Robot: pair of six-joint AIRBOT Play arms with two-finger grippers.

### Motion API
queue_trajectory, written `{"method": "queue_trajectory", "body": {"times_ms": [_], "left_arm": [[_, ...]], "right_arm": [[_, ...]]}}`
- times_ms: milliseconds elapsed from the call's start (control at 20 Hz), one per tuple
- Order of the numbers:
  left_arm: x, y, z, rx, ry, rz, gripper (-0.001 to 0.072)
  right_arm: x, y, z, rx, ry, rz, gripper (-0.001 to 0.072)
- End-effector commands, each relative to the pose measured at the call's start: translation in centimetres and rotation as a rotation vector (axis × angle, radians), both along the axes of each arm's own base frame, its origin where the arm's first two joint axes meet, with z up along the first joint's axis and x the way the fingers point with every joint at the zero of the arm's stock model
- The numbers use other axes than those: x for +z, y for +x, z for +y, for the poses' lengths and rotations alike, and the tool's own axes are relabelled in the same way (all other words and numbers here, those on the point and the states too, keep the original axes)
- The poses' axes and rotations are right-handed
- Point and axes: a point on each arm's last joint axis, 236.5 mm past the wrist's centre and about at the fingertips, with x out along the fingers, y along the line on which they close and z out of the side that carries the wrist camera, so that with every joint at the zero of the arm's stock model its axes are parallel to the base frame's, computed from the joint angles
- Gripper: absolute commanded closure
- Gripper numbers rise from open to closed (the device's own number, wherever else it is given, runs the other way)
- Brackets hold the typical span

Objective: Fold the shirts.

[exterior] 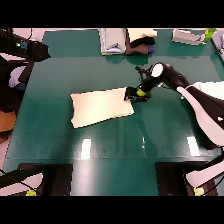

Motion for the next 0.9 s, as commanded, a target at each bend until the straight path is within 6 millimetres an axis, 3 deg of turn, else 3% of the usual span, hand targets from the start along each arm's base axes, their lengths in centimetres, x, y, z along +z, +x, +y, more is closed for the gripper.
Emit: {"method": "queue_trajectory", "body": {"times_ms": [0, 50, 150, 250, 350, 450, 500, 600, 700, 850], "left_arm": [[-0.3, -0.2, -0.2, -0.01, -0.002, 0.012, 0.0682], [-0.3, -0.2, -0.2, -0.011, -0.001, 0.011, 0.0682], [-0.3, -0.3, -0.2, -0.012, -0.001, 0.014, 0.0682], [-0.4, -0.4, -0.3, -0.015, -0.002, 0.021, 0.0682], [-0.3, -0.5, -0.8, -0.026, -0.02, 0.023, 0.0683], [-0.4, -0.9, -2.2, -0.062, -0.01, 0.021, 0.0683], [-0.3, -1.3, -3.5, -0.11, 0.002, 0.01, 0.0683], [0.0, -2.0, -6.6, -0.186, 0.004, -0.012, 0.0683], [0.4, -2.8, -9.3, -0.257, 0.004, -0.041, 0.0683], [1.1, -3.3, -12.0, -0.308, -0.013, -0.084, 0.0682]], "right_arm": [[-2.0, 0.2, 2.7, 0.016, 0.033, 0.041, 0.0019], [-2.5, 0.4, 3.2, 0.026, 0.032, 0.044, 0.0039], [-2.8, 0.9, 4.3, 0.043, 0.034, 0.032, 0.0229], [-2.2, 1.7, 5.2, 0.074, 0.039, -0.025, 0.0655], [-0.6, 3.0, 5.5, 0.067, 0.056, -0.079, 0.069], [2.5, 4.9, 4.2, 0.048, 0.056, -0.155, 0.0691], [4.7, 6.2, 2.4, 0.035, 0.033, -0.212, 0.0691], [9.5, 8.5, -3.0, -0.013, -0.043, -0.319, 0.0691], [14.0, 9.7, -10.3, -0.102, -0.14, -0.393, 0.0691], [17.9, 9.1, -22.0, -0.304, -0.237, -0.418, 0.0691]]}}
